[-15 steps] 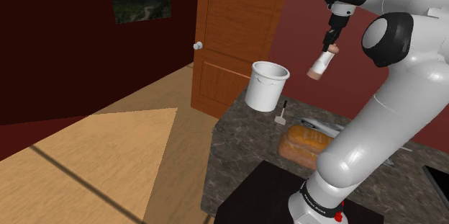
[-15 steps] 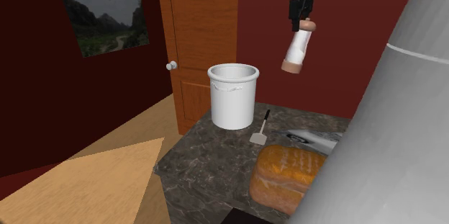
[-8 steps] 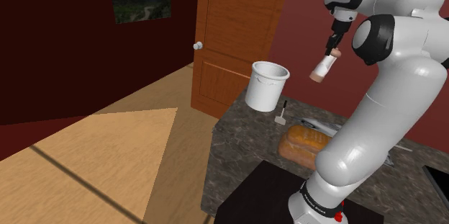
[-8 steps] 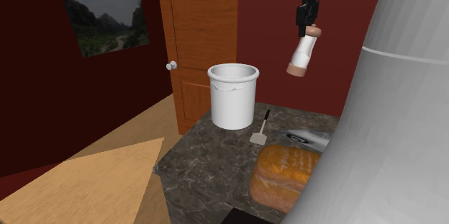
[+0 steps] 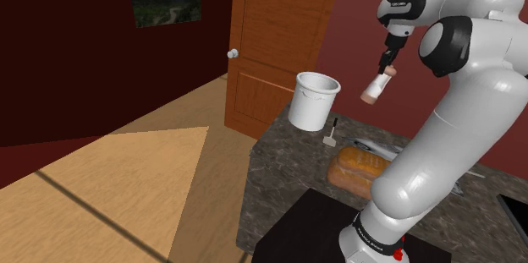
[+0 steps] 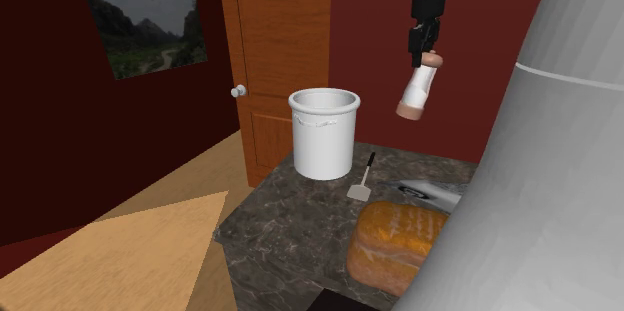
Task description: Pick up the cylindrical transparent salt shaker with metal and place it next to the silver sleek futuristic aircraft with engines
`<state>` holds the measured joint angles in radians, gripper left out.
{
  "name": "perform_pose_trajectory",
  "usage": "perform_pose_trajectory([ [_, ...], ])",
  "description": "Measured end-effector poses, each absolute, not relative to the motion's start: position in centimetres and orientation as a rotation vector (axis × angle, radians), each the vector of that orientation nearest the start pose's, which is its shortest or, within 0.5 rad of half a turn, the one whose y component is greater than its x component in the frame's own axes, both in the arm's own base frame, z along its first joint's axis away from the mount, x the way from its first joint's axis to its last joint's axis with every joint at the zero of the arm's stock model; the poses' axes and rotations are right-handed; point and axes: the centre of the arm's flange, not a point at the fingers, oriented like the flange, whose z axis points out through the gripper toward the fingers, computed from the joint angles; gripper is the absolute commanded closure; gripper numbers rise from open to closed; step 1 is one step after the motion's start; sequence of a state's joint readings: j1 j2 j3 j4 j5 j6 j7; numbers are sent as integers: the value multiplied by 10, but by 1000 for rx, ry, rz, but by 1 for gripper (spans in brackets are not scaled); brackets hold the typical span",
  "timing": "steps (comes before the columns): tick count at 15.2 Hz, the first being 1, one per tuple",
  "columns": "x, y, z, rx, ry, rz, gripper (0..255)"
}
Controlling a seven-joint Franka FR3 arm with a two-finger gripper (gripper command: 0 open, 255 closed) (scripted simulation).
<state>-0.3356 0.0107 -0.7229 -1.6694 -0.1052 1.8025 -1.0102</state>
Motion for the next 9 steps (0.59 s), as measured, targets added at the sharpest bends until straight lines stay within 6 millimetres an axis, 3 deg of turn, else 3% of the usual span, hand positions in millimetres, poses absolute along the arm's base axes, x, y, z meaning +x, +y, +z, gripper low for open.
perform_pose_trajectory([
  [9,277,-505,546,-3305,50,52,255],
])
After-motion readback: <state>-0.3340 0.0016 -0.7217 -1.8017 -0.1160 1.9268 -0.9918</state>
